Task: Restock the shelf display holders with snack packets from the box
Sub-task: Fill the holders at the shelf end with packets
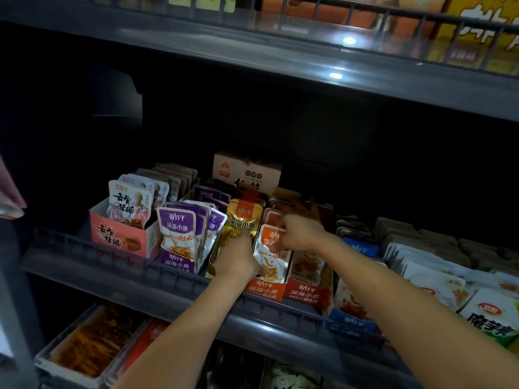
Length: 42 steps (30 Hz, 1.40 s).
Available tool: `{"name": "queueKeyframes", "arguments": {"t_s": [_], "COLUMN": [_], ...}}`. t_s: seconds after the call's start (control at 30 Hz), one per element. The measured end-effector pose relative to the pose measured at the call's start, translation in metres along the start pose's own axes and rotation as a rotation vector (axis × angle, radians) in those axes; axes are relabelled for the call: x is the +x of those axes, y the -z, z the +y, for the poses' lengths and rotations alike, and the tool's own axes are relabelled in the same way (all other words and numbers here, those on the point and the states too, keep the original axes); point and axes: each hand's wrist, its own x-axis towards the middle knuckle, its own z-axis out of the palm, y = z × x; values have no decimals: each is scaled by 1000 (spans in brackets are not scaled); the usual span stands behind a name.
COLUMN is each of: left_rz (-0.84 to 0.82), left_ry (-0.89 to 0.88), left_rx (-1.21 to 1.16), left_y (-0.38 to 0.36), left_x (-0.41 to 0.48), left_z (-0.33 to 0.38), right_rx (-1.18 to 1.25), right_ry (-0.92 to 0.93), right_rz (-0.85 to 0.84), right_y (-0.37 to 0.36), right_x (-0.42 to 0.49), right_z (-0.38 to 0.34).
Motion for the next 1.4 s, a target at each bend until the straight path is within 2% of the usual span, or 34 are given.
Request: {"name": "queueKeyframes", "arguments": {"t_s": [0.13,0.27,0.47,0.57,0.87,1.07,1.13,1.4], "left_rz": [-28,-12,119,191,242,313,312,283], "left_ry": [-7,-15,-45,-105,-250,-359,-344,-357], "left_rx": [-72,-94,-56,-75,-74,237,223,213], "left_y": [3,2,-3,-3,0,2,2,-2], "left_x": [1,3,9,16,22,18,19,16], "left_z": [-2,-2,2,3,11,9,8,10], "right_rx": [175,223,-150,-156,-141,31,90,33], "right_ry": [-22,14,207,252,56,122,113,130], "right_rz": [31,114,392,474,258,308,308,321], "right_y": [0,2,-2,-7,1,-6,-7,3], "right_x": [-6,-12,-12,-15,1,-5,-8,-11], "right_z": [4,9,13,12,12,20,21,26]}}
